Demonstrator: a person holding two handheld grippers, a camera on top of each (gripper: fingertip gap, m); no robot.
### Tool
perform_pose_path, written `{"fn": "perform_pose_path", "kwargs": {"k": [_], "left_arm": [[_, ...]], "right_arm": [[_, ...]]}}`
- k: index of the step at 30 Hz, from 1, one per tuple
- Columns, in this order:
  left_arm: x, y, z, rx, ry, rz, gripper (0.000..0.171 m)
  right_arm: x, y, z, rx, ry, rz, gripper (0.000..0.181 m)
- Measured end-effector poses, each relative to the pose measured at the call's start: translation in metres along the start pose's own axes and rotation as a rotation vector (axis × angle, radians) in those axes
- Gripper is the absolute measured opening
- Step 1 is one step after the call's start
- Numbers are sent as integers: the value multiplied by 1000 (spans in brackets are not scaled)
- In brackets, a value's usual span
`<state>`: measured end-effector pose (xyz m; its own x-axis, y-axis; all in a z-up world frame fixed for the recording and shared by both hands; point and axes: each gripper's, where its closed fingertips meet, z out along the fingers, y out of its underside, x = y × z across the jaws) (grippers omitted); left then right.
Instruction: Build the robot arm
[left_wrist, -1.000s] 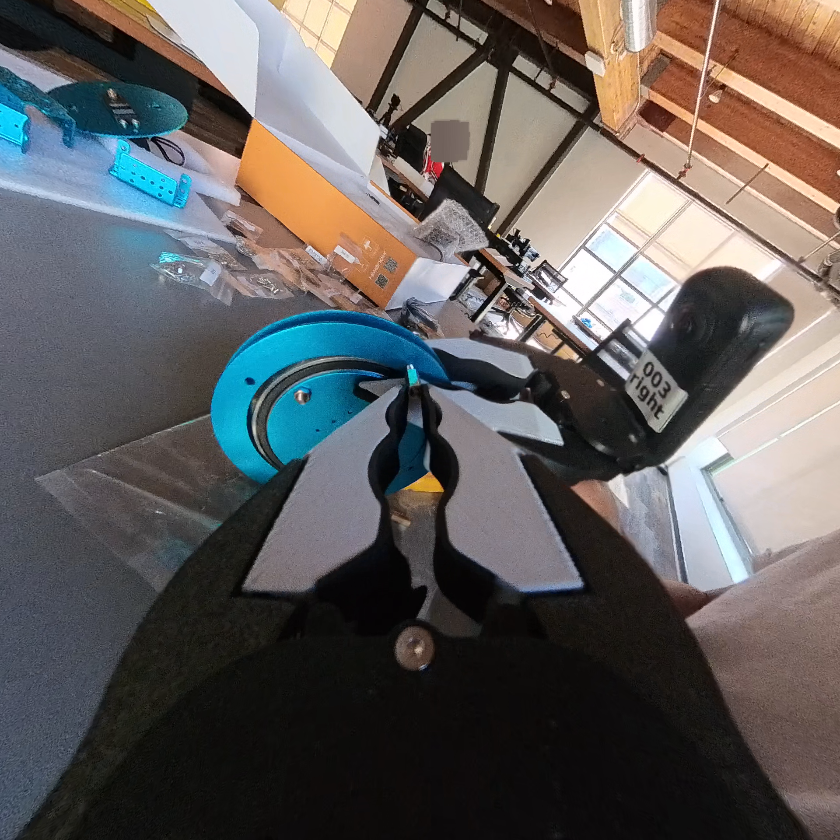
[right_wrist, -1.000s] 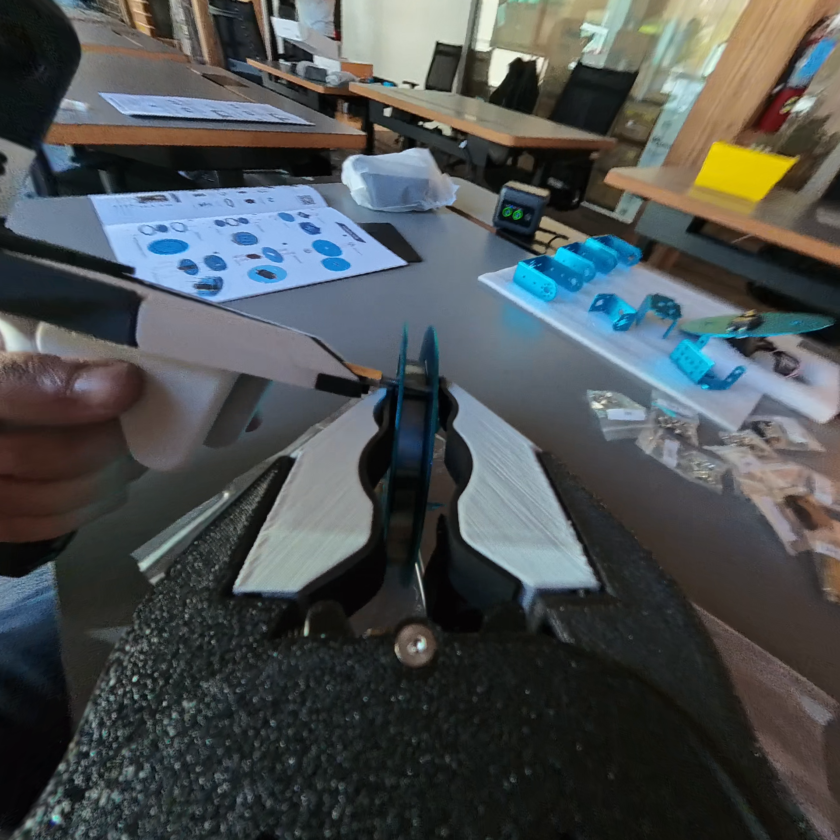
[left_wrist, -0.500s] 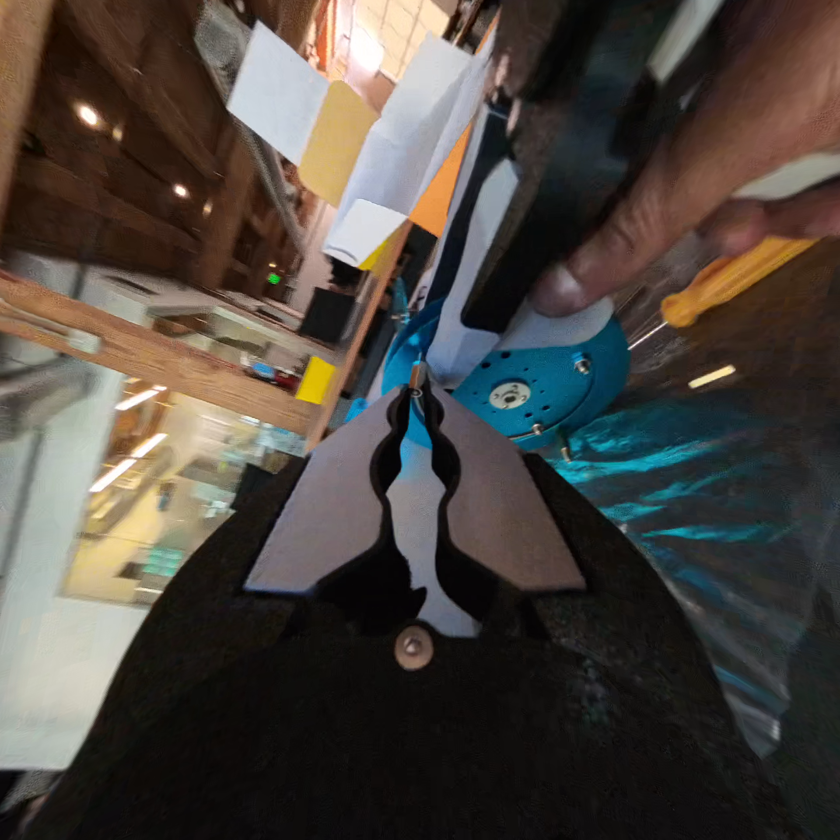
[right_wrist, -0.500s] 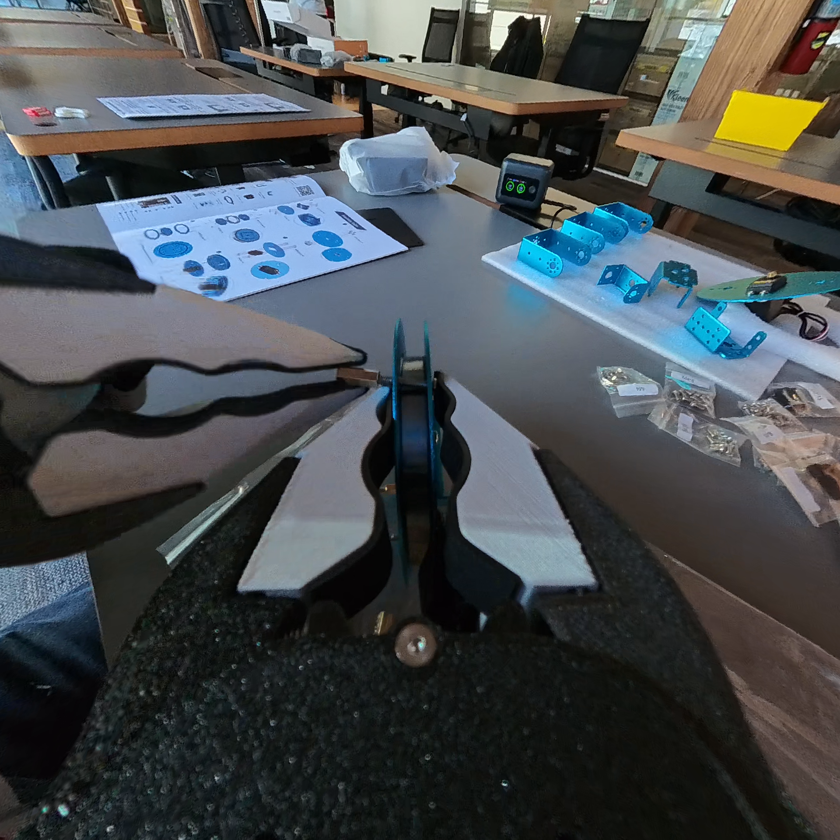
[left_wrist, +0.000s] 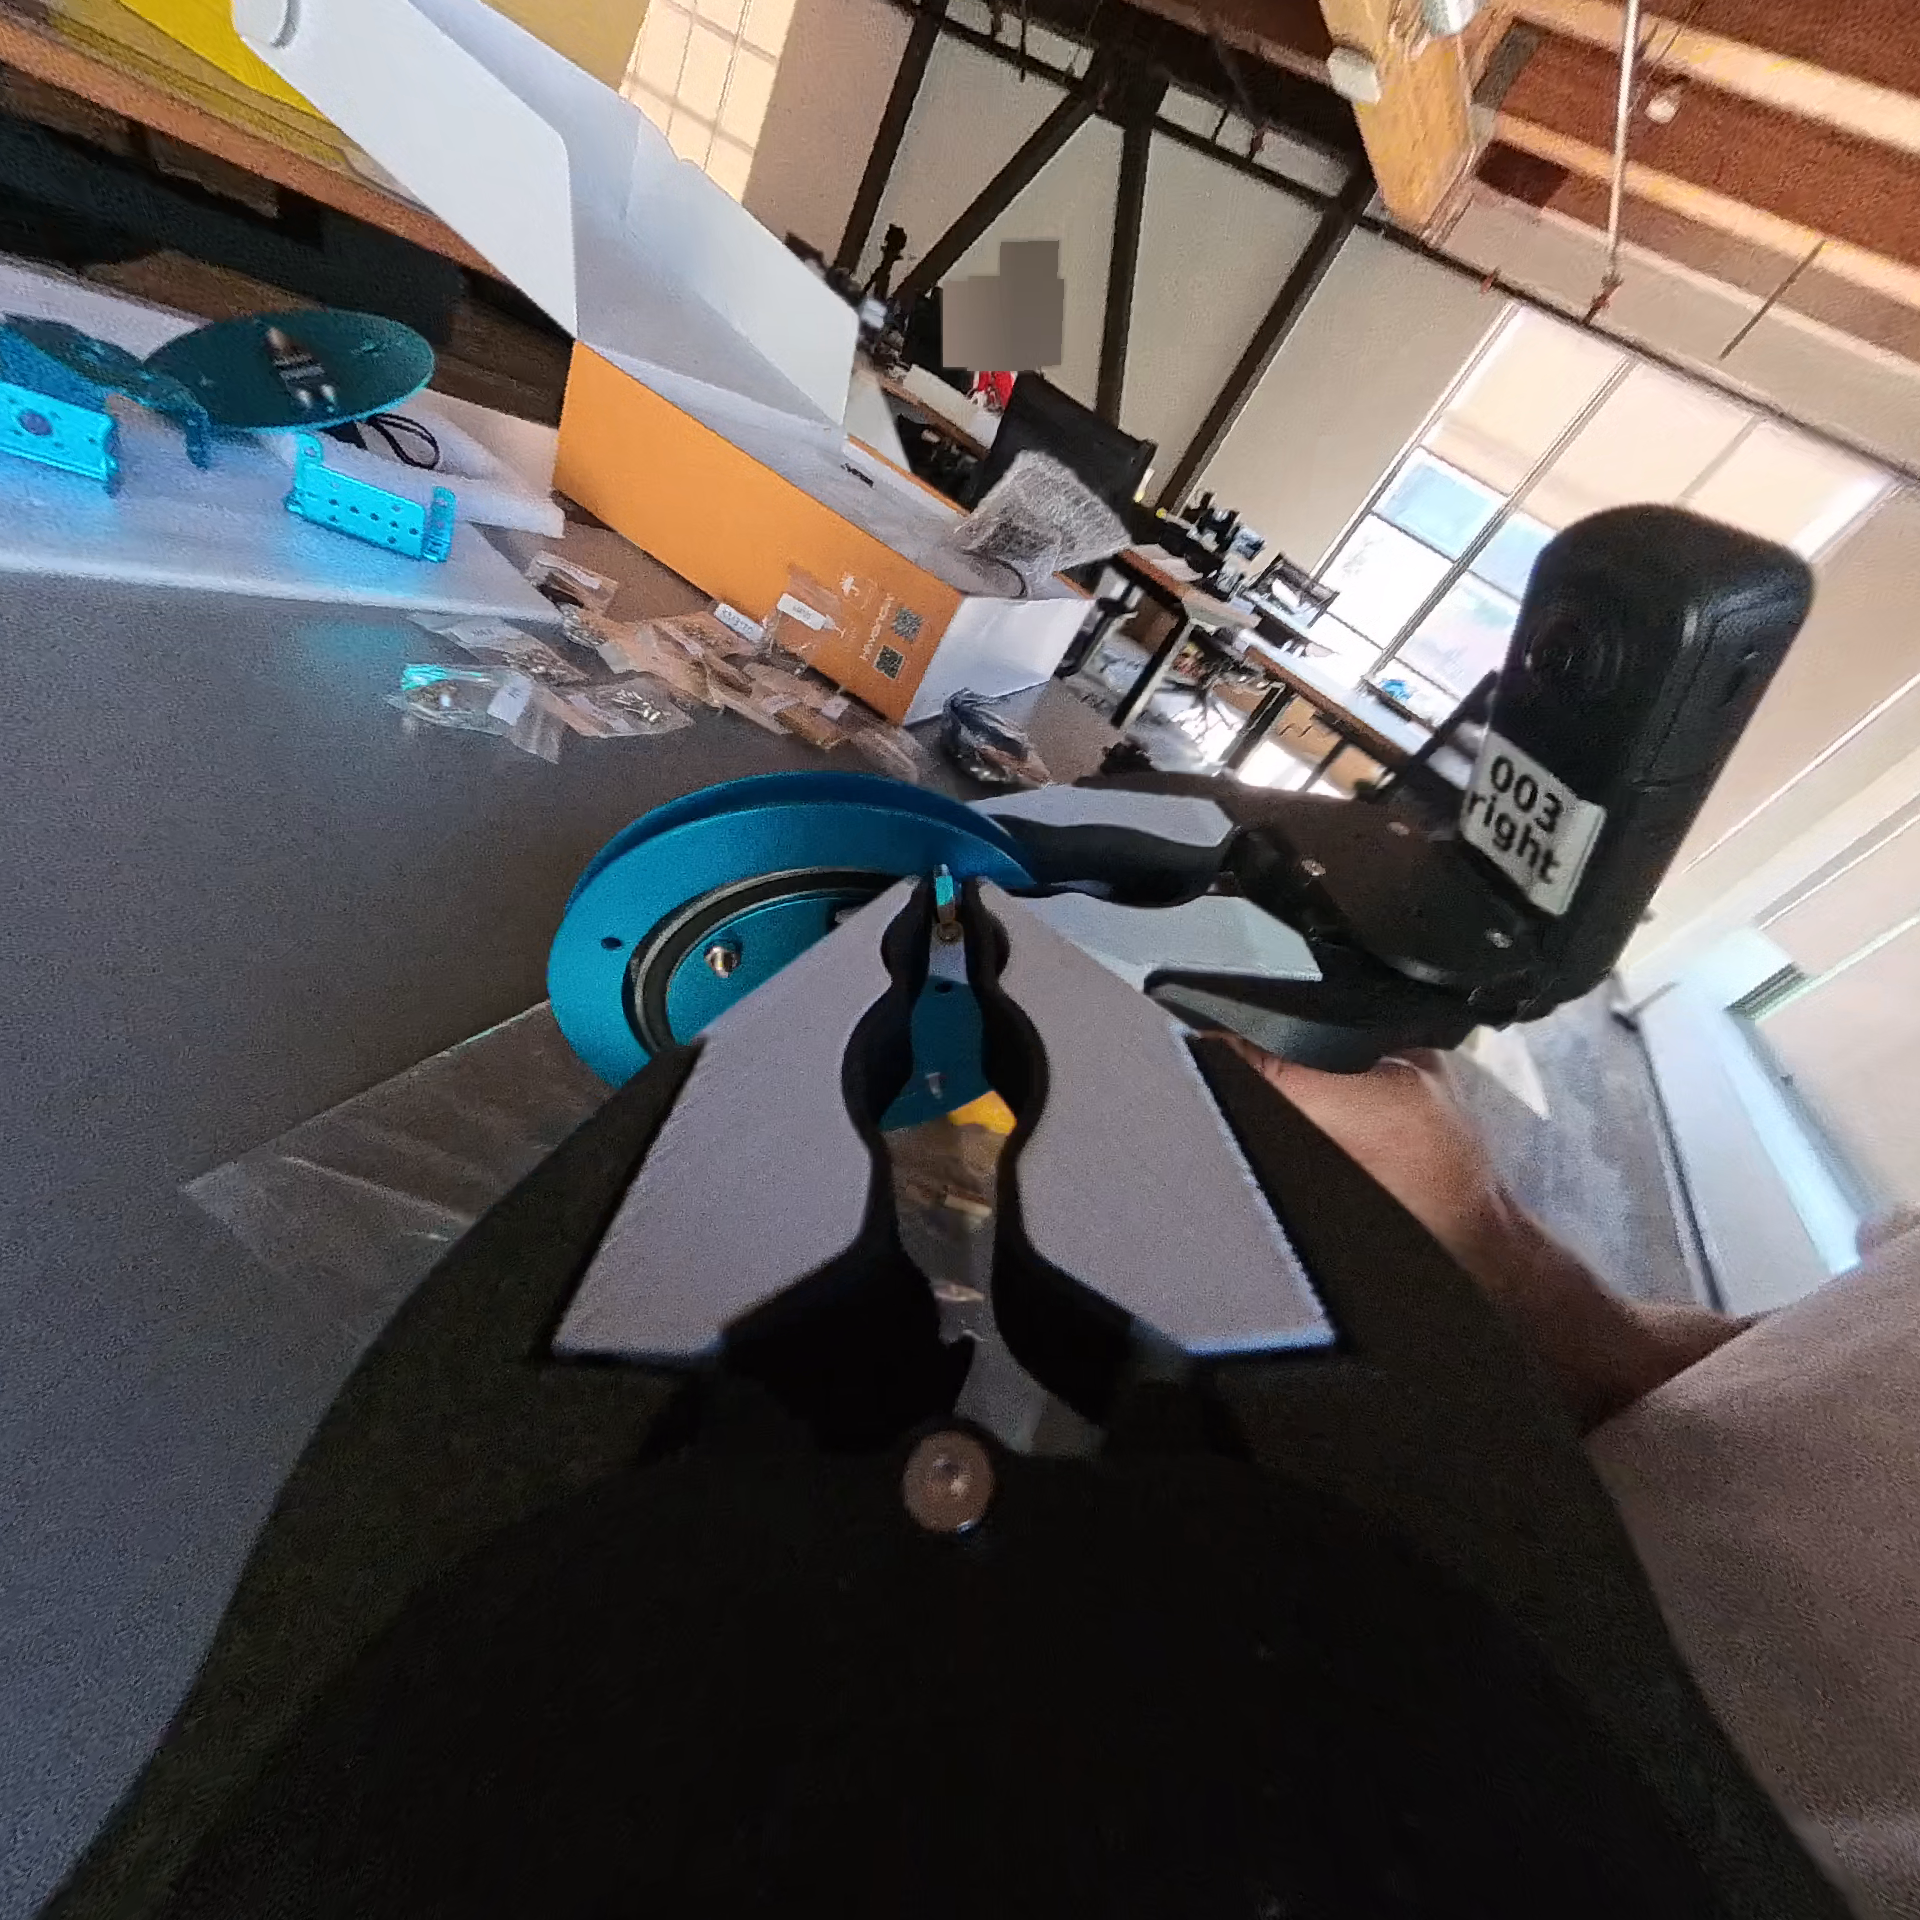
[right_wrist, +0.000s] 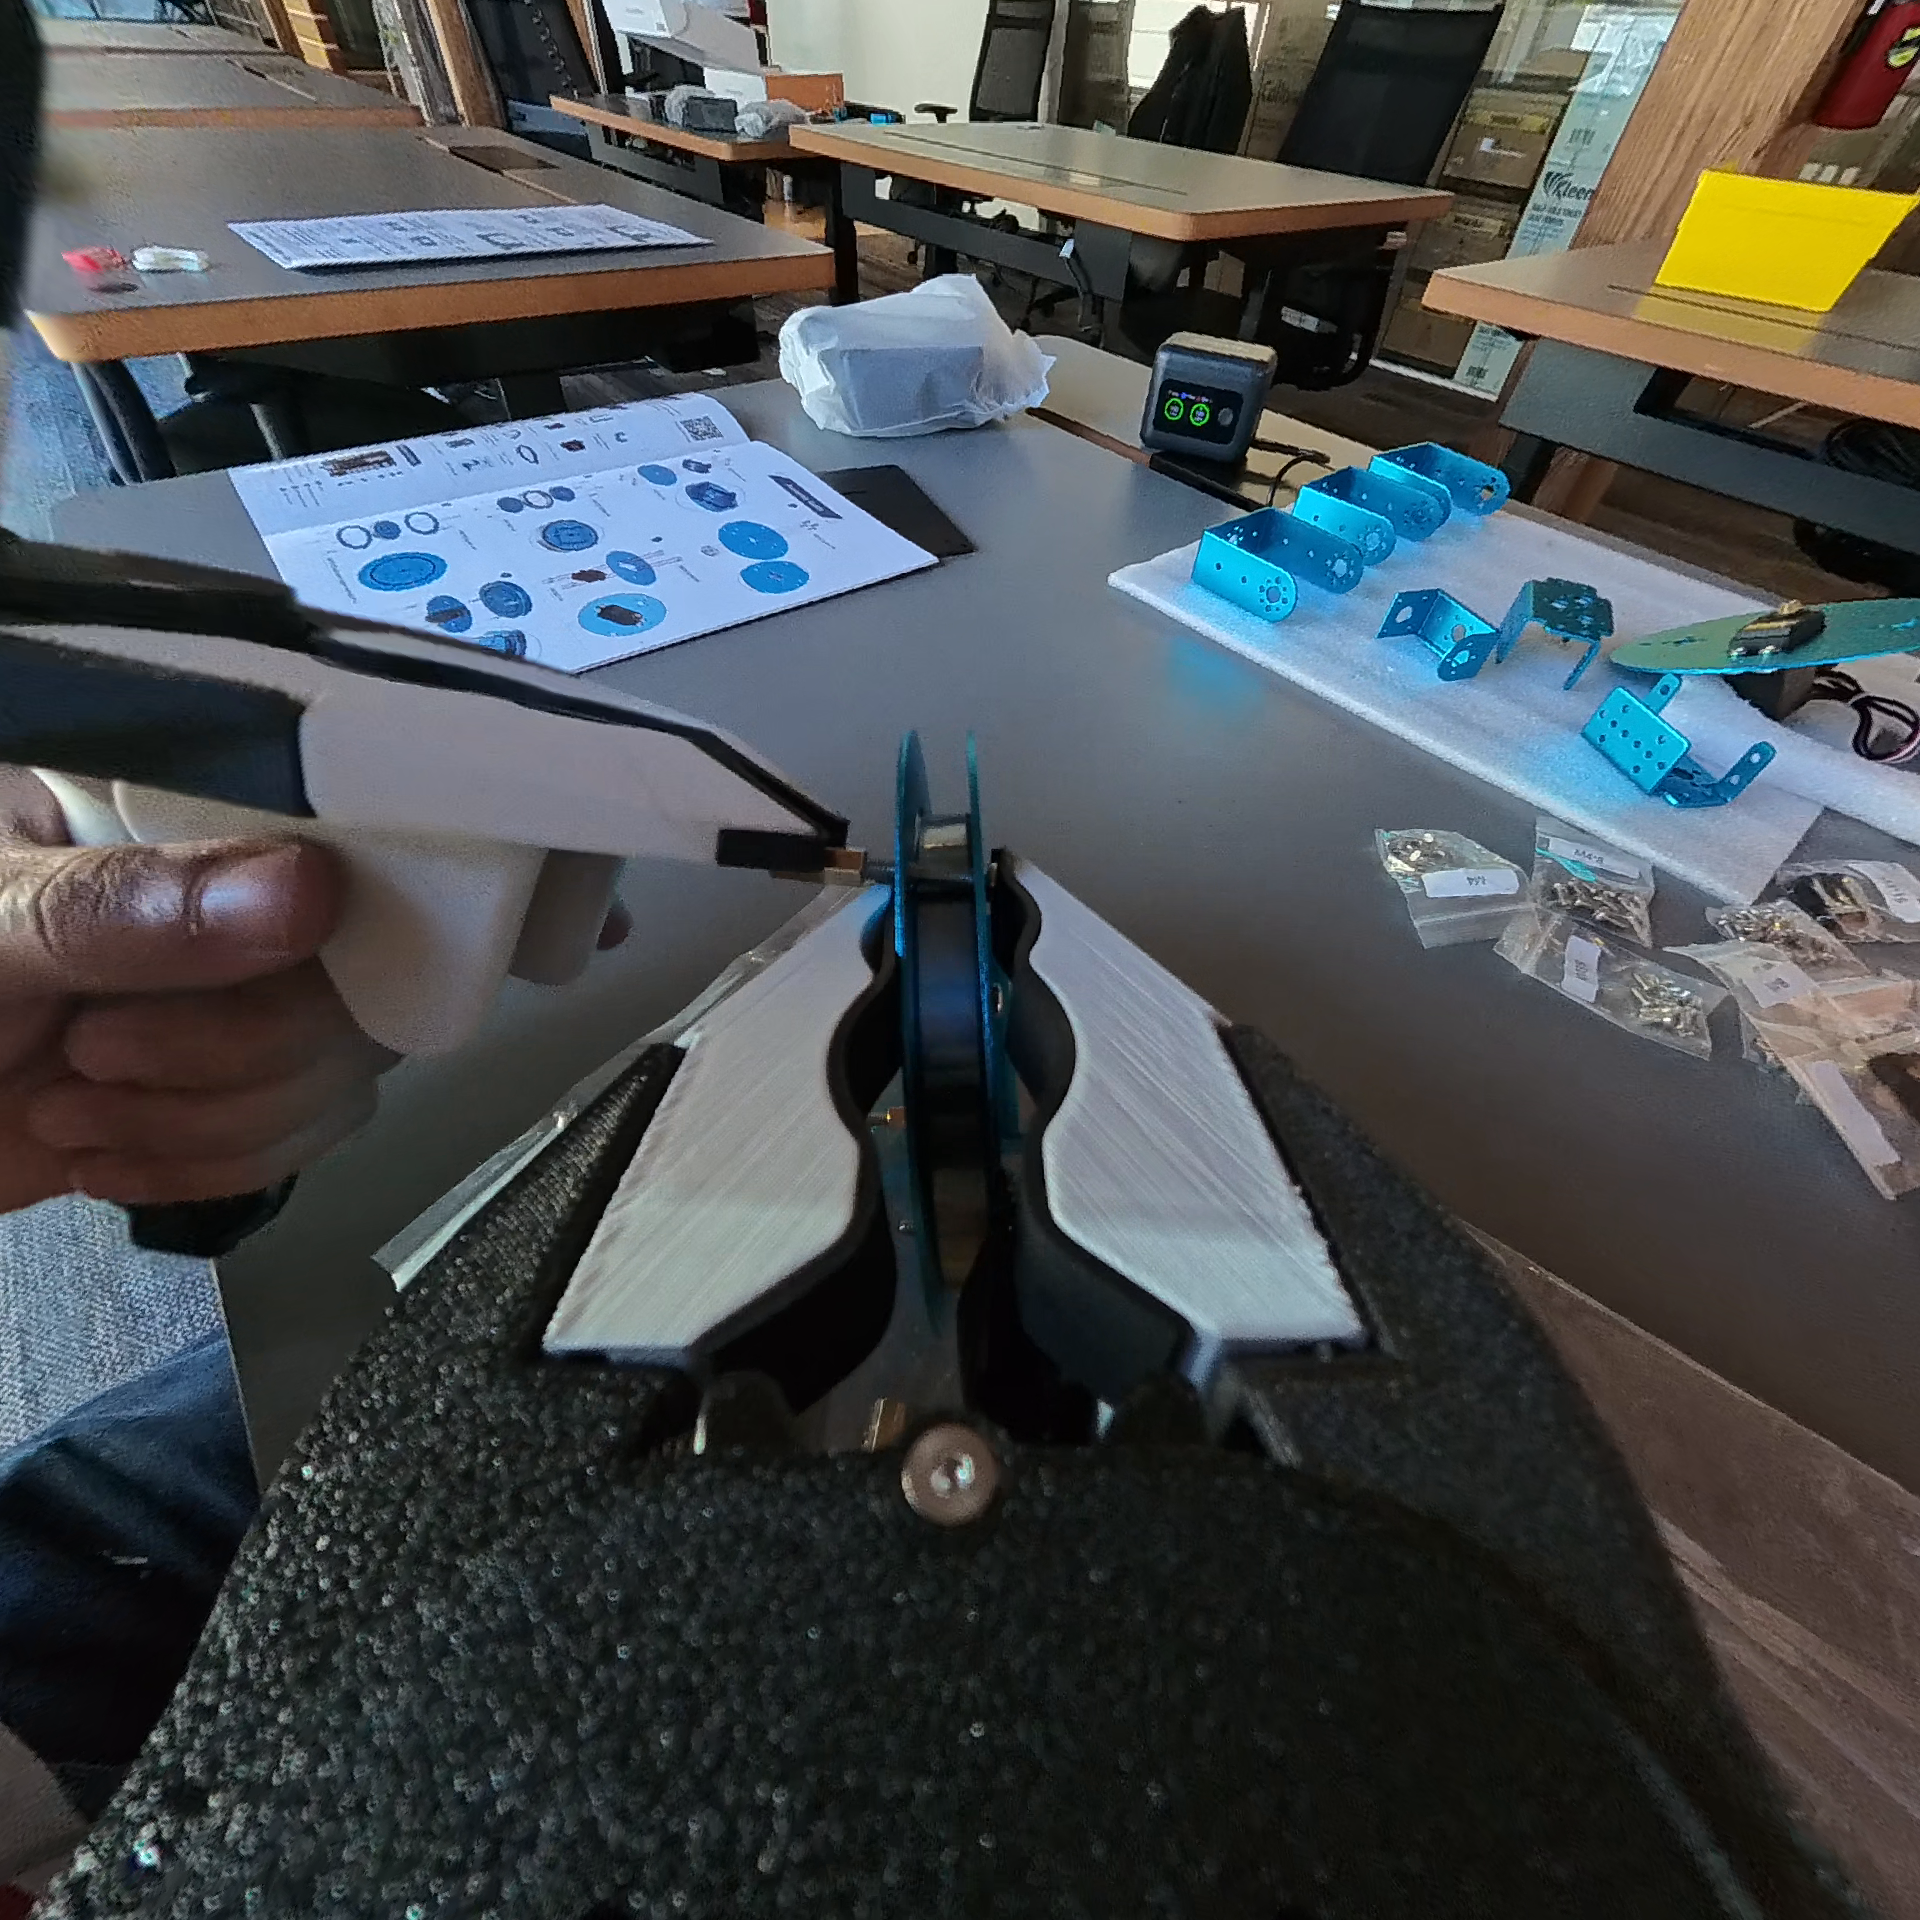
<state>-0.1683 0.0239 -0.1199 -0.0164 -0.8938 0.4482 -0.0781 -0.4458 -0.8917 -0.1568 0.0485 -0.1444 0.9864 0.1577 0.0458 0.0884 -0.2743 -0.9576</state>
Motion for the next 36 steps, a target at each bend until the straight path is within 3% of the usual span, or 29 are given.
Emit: {"fn": "perform_pose_path", "kwargs": {"k": [4, 6, 9, 11, 12, 14, 18, 19, 21, 26, 29, 31, 36], "left_arm": [[-3, 0, 2, -46, -118, 196, 9], [-3, 5, 2, -67, -111, 166, 15], [-1, 7, 2, -62, -44, 52, 5], [-2, 7, 2, -45, -56, 82, 4], [-3, 7, 2, -44, -93, 189, 4], [-5, 8, 3, -78, -213, 560, 4], [-6, 7, 2, -152, -476, 1604, 4], [-6, 7, 2, -153, -472, 1671, 4], [-7, 7, 2, -148, -399, 1461, 5], [-10, 8, -4, -71, -218, 559, 10], [-9, 8, -6, -2, -76, 143, 10], [-8, 8, -5, 31, -37, 26, 8], [-5, 6, -4, 75, -25, -70, 0]], "right_arm": [[1, 0, 1, -5, 0, 6, 14], [0, 0, 1, -5, 0, 4, 14], [0, 0, 1, -4, -2, 6, 14], [0, 0, 1, -7, 0, 8, 14], [0, 0, 2, -9, -4, 11, 14], [1, 0, 2, -11, -7, 14, 14], [0, 1, 1, -16, -15, 15, 14], [1, 1, 1, -15, -13, 16, 14], [1, 1, 1, -14, -17, 21, 14], [3, 1, 1, -10, -18, 42, 14], [2, 1, 1, -13, -19, 39, 14], [3, 1, 1, -13, -22, 42, 14], [4, 0, 2, -14, -24, 52, 14]]}}
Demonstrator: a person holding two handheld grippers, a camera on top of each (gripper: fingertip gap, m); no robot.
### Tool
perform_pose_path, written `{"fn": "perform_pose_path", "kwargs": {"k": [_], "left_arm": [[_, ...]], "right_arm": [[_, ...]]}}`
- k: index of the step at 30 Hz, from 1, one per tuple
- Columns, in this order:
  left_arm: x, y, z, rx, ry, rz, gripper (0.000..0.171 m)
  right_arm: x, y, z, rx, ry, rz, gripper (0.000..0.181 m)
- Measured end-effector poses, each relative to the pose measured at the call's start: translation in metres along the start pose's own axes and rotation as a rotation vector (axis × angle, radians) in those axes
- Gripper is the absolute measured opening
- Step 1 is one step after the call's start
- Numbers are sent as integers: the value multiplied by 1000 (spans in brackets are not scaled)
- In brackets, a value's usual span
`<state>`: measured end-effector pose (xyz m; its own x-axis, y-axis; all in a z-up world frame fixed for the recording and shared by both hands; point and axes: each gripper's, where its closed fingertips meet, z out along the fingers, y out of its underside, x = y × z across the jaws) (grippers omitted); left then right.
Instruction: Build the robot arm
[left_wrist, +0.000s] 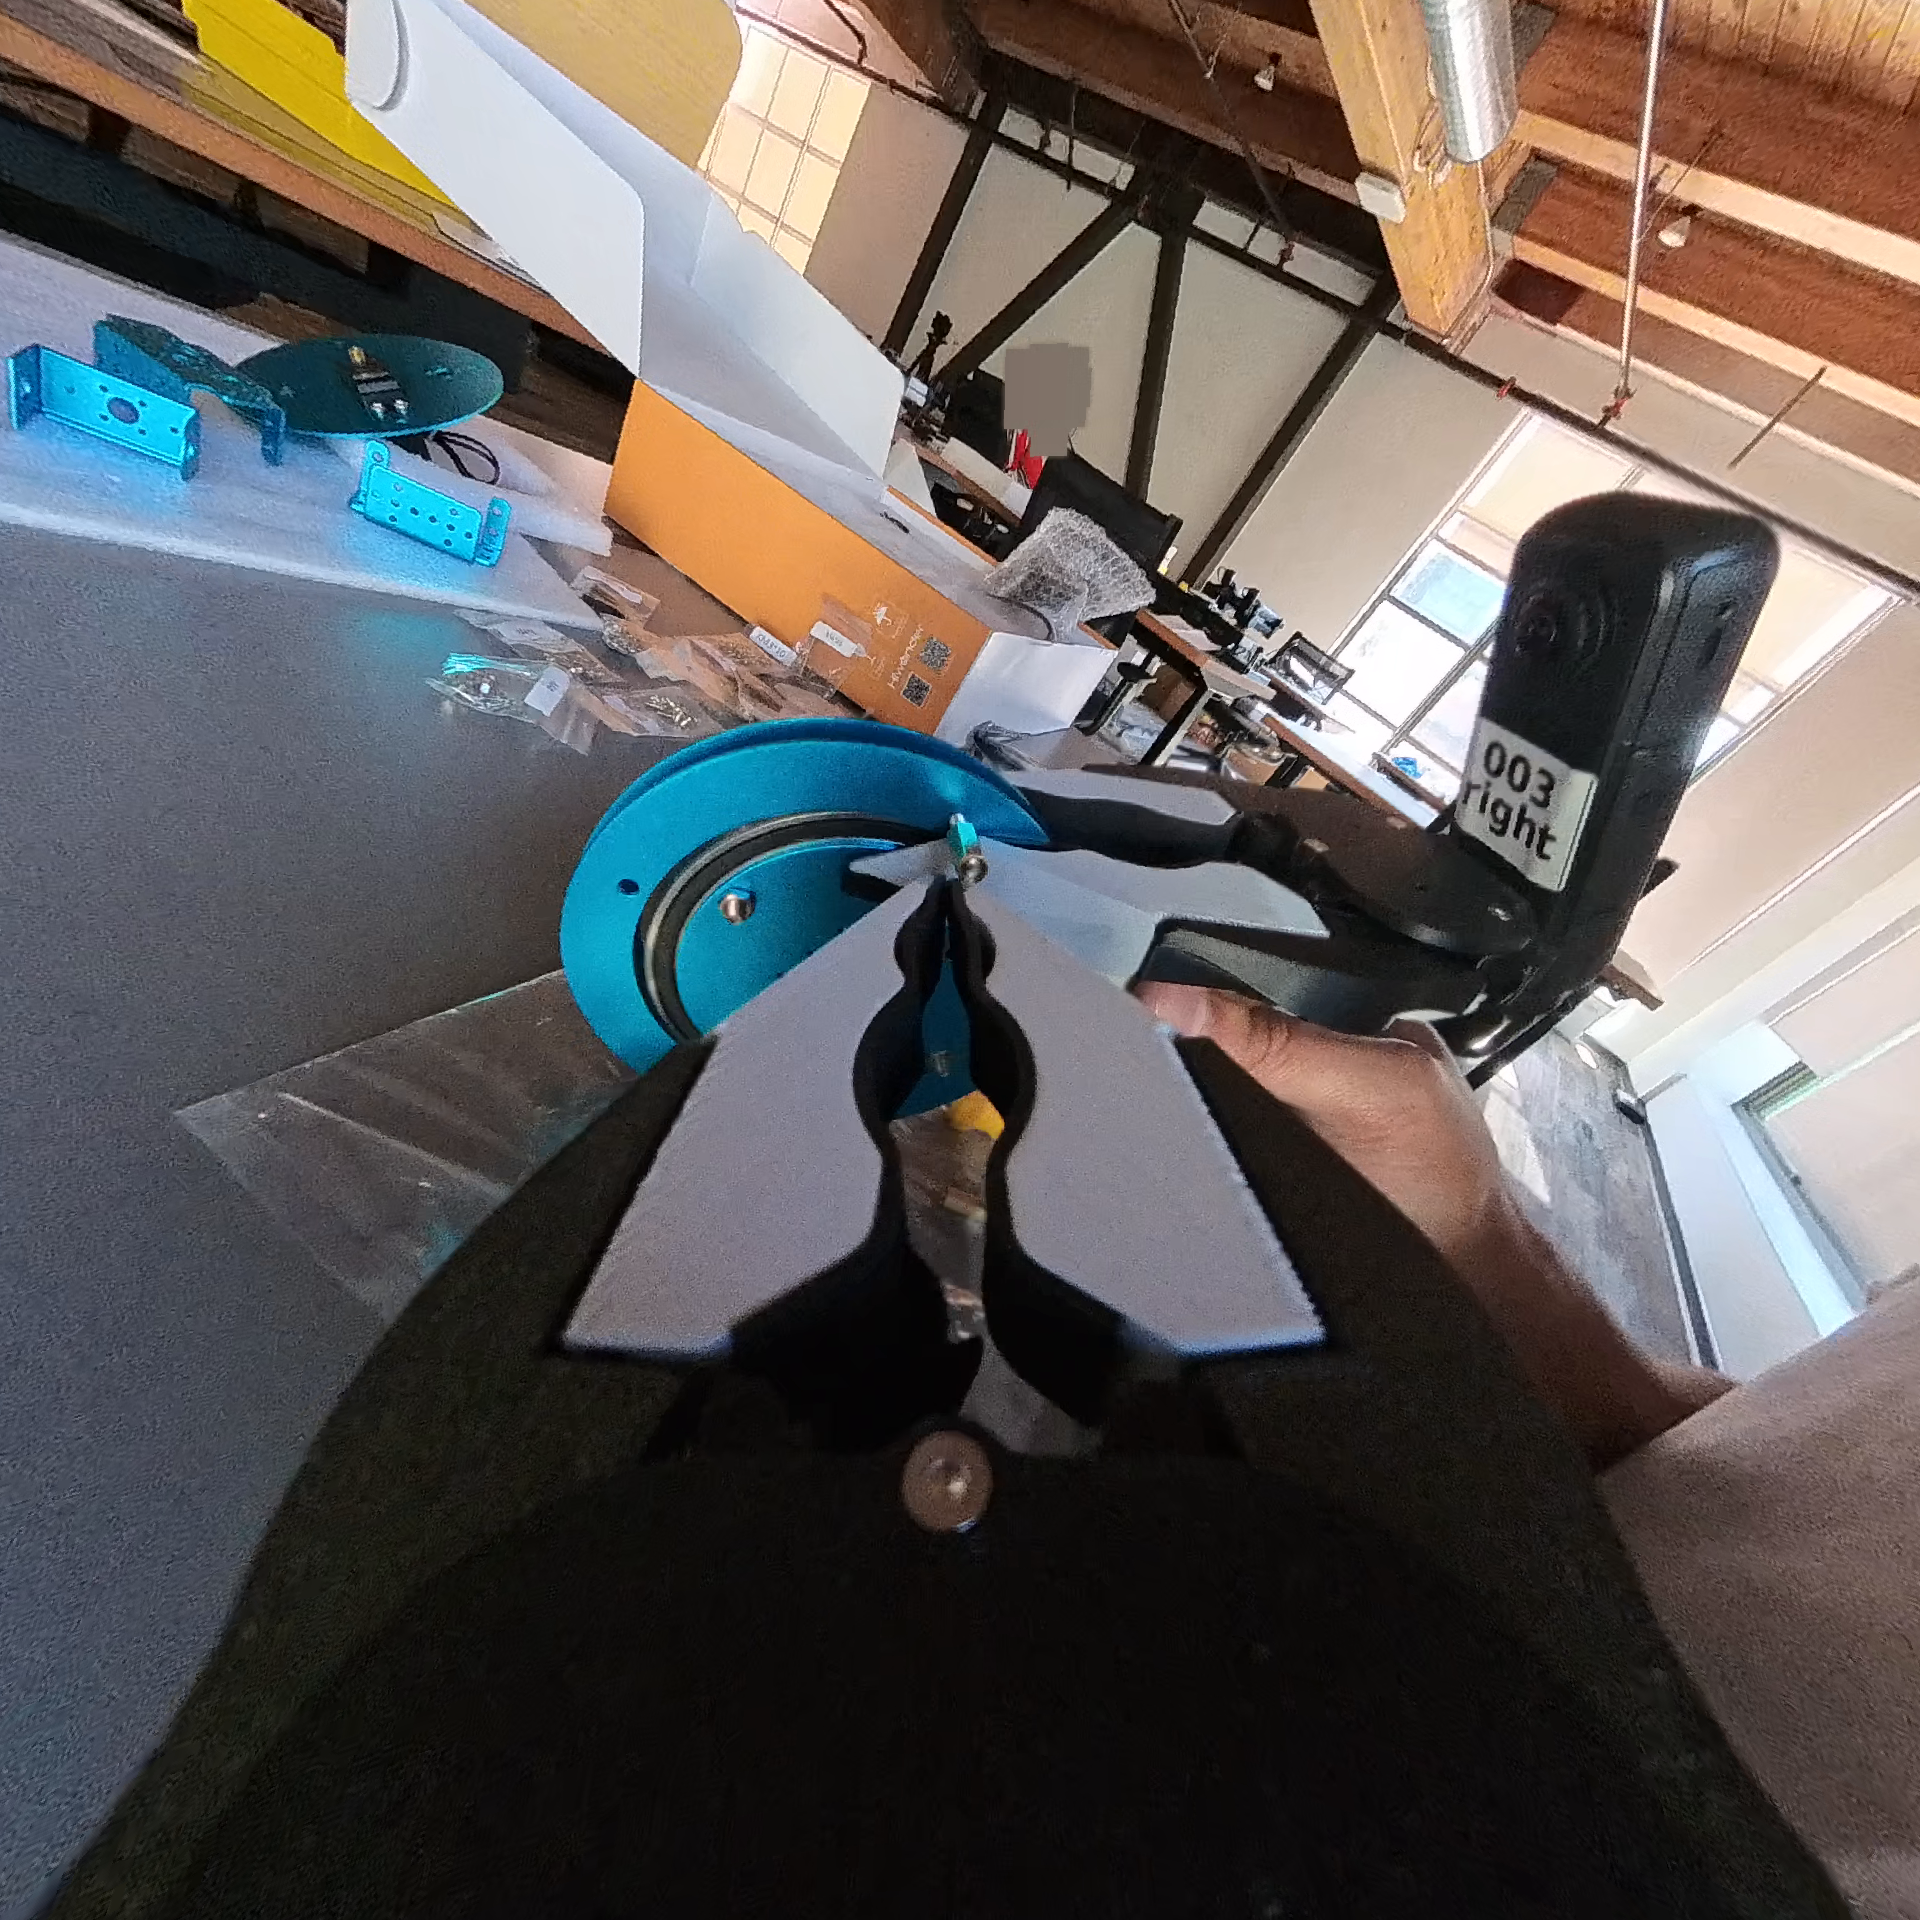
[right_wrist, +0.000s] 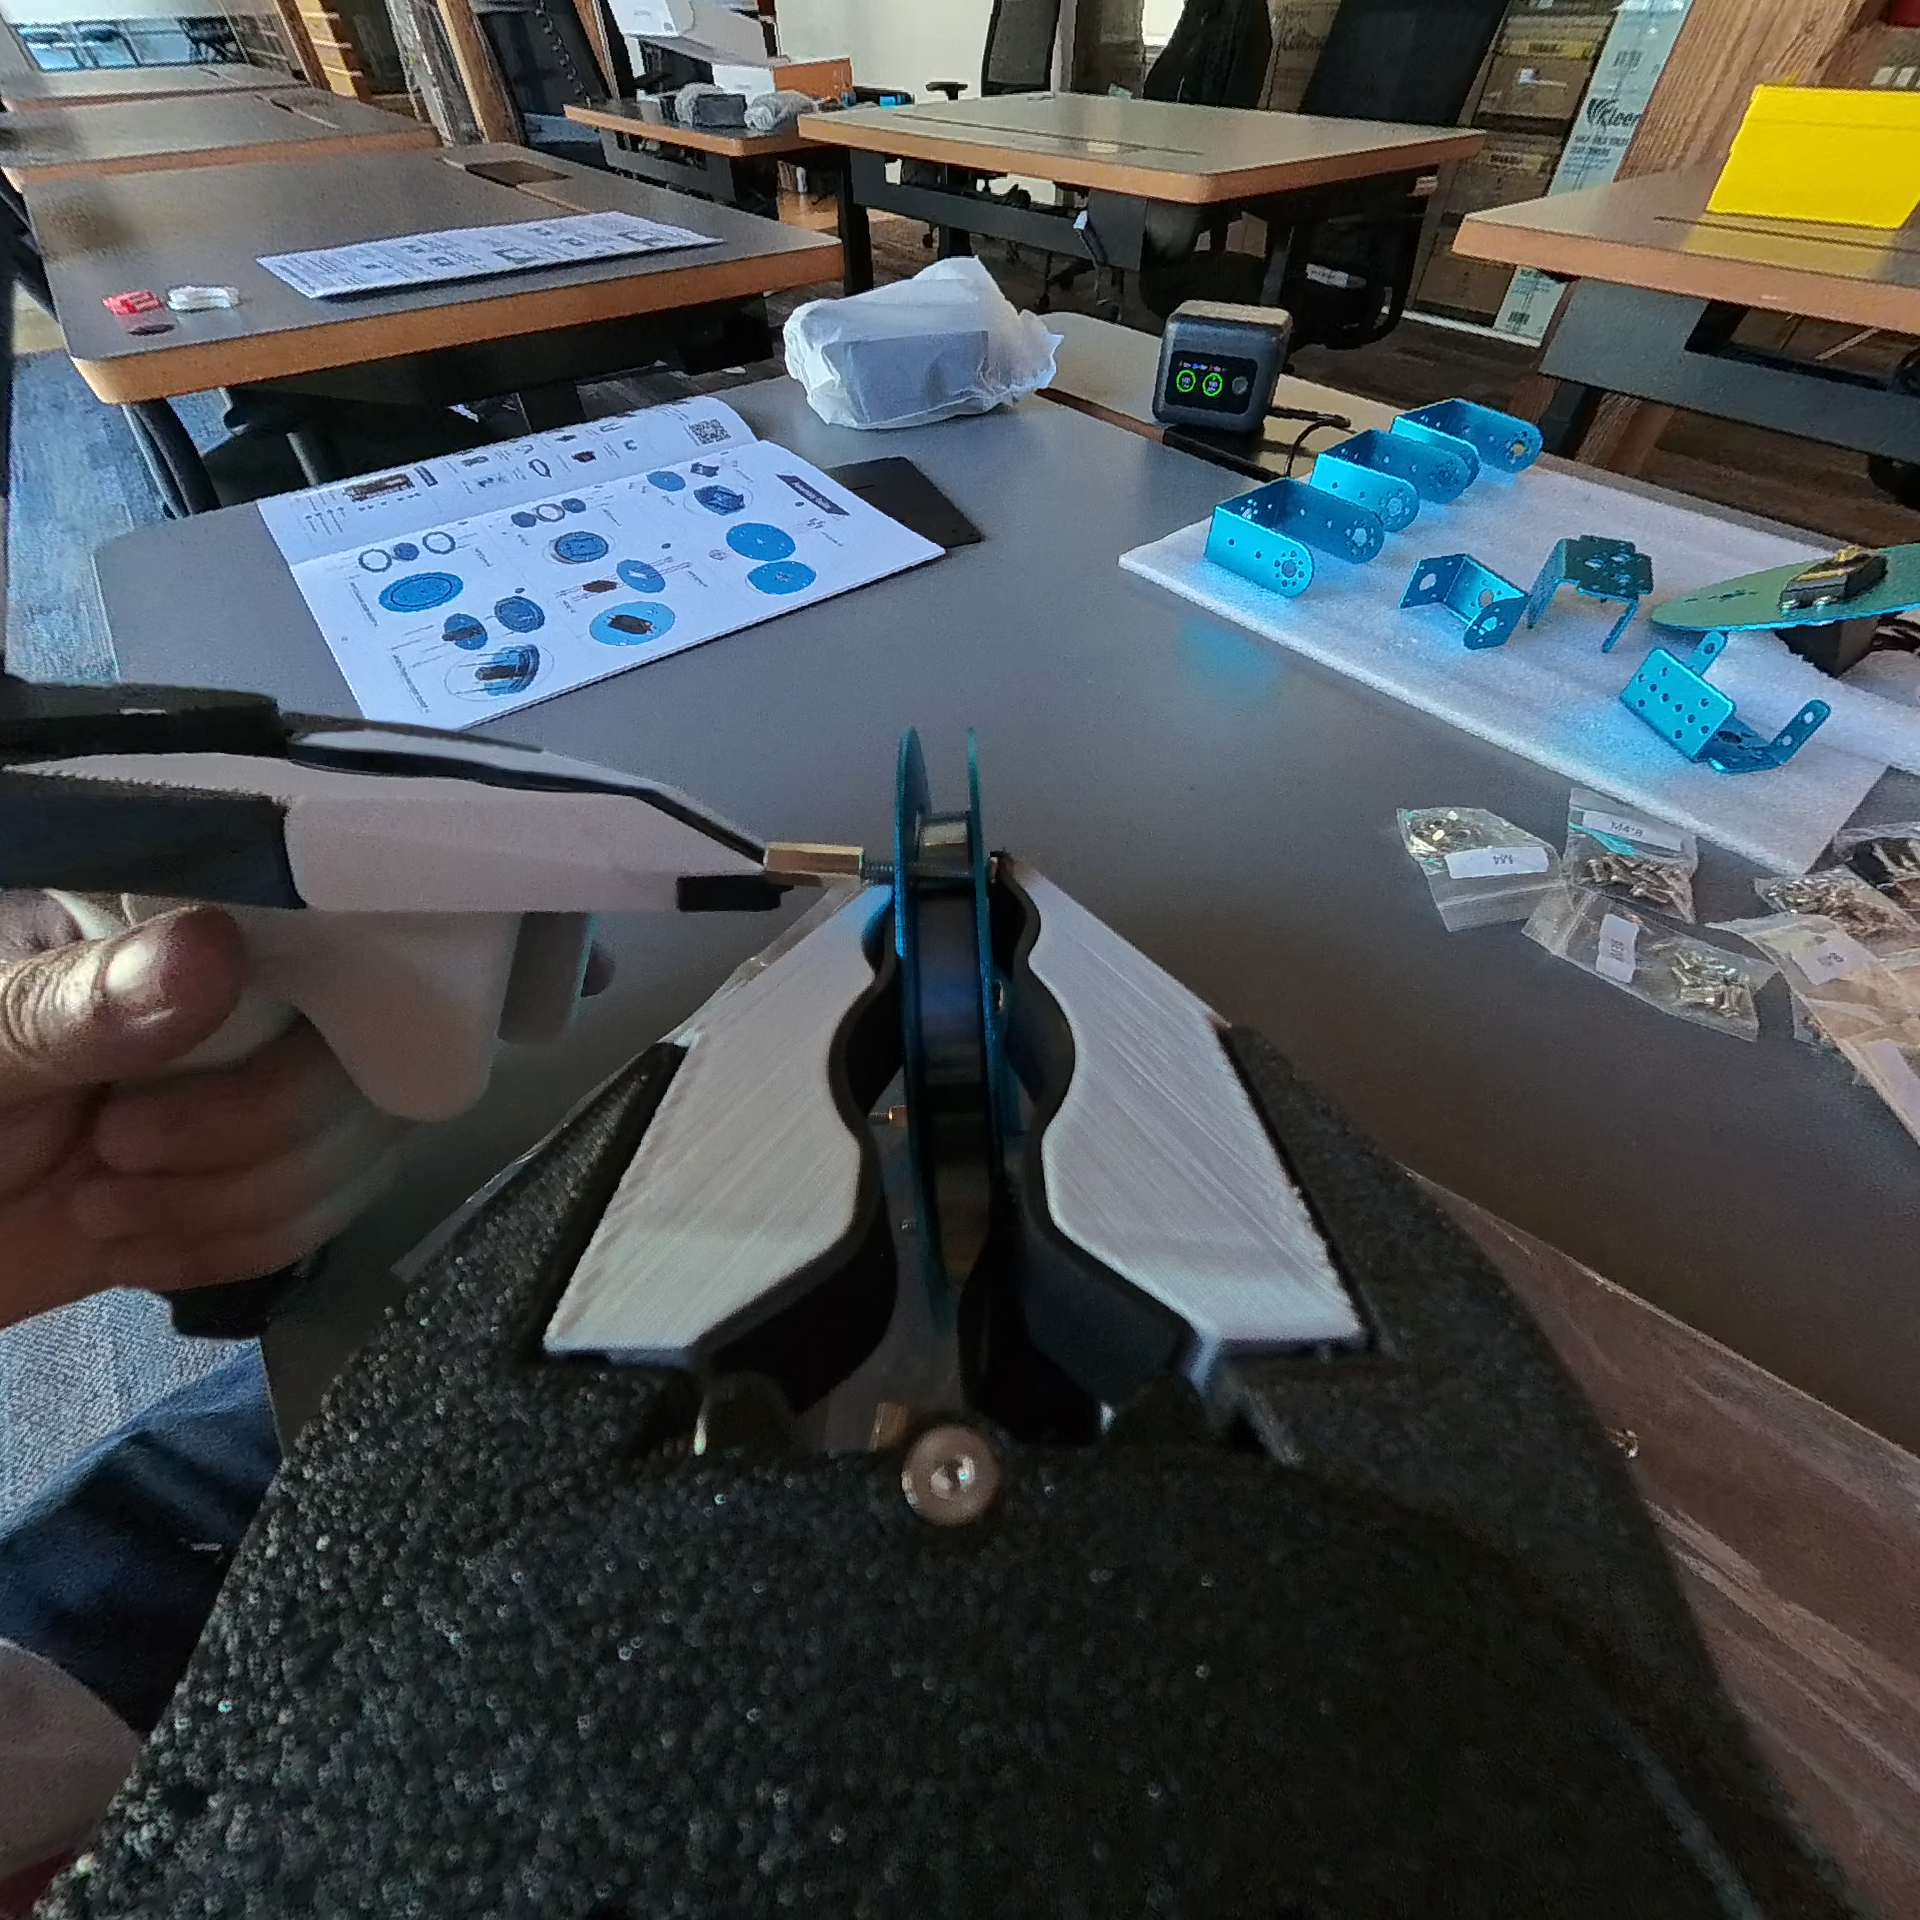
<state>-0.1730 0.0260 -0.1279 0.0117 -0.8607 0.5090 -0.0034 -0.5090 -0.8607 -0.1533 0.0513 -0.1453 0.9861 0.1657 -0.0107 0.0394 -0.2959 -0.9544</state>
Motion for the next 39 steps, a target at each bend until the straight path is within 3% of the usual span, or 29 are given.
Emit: {"fn": "perform_pose_path", "kwargs": {"k": [4, 8, 12, 16, 21, 23, 27, 29, 30, 35, 37, 39], "left_arm": [[0, -2, -4, 33, 40, -106, 0], [3, -15, -15, 106, 29, -84, 11], [8, -9, -7, 45, 32, -65, 17], [2, -8, 0, 19, -12, -34, 6], [2, -5, 5, -55, -41, 28, 7], [1, -3, 6, -57, -60, 27, 12], [3, -3, 6, -39, -72, 33, 5], [3, -2, 7, -54, -111, 162, 4], [3, -2, 8, -68, -145, 302, 4], [4, 0, 9, -142, -396, 1429, 5], [5, 1, 9, -141, -404, 1592, 4], [5, 1, 8, -152, -380, 1571, 4]], "right_arm": [[-2, 0, 1, 0, 2, -9, 14], [-1, 0, 1, -1, 2, 0, 14], [-3, 0, 1, -5, 2, -15, 14], [-4, 0, 1, -8, 2, -20, 13], [-2, 1, 0, -8, 5, -8, 14], [-3, 0, 0, -11, 6, -16, 14], [-4, 1, 0, -8, 3, -13, 14], [-3, 1, -1, -7, 0, -4, 14], [-3, 1, -1, -7, -2, -1, 14], [-1, 2, -2, -5, -15, 7, 14], [-1, 3, -3, -2, -17, 12, 14], [-1, 3, -4, -5, -14, 6, 14]]}}
